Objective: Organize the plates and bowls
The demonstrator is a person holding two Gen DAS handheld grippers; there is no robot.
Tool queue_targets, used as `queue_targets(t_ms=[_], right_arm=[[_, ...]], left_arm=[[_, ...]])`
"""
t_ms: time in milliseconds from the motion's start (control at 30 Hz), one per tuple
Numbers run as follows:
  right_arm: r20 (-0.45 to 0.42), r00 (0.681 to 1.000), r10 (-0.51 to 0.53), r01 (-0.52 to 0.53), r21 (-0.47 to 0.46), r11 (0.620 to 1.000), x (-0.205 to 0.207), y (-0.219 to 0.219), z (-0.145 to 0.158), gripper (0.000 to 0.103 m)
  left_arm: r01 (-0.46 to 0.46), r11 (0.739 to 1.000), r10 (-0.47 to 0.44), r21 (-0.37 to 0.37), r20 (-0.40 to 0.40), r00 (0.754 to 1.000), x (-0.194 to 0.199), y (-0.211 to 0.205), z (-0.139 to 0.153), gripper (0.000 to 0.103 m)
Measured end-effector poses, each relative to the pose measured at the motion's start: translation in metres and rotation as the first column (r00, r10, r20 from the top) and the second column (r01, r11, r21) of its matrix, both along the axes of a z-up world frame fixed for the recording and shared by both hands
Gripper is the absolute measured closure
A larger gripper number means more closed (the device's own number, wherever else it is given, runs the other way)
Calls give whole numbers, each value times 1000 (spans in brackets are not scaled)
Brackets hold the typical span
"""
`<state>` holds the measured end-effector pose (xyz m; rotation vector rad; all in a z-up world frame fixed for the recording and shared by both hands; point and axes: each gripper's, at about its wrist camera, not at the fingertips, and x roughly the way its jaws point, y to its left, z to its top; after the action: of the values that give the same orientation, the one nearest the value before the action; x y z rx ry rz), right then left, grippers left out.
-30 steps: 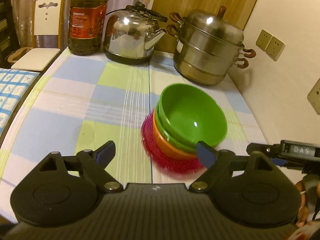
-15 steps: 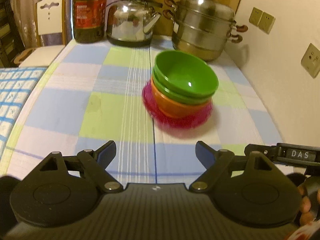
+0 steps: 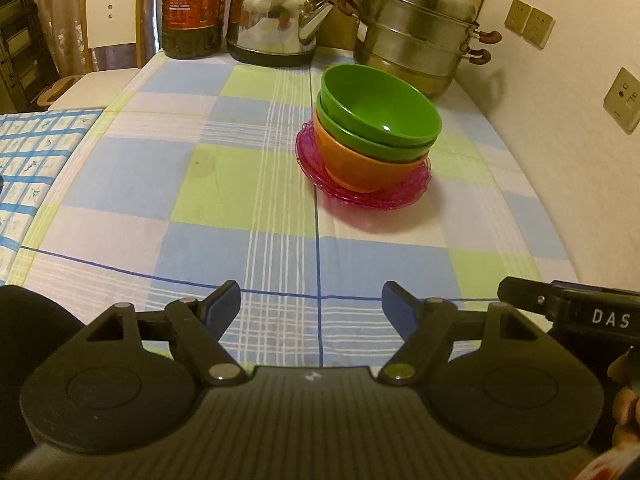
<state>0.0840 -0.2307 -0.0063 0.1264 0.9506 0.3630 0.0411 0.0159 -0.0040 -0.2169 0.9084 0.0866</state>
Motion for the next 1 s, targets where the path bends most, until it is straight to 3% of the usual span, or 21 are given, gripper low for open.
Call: queue_targets(t_ms=[1000], right_arm=[[9,1000,17,-17,-22,1000,-2,9,2,25]], left_arm=[[27,999,-27,29,1,1000,1,-10,0,28]])
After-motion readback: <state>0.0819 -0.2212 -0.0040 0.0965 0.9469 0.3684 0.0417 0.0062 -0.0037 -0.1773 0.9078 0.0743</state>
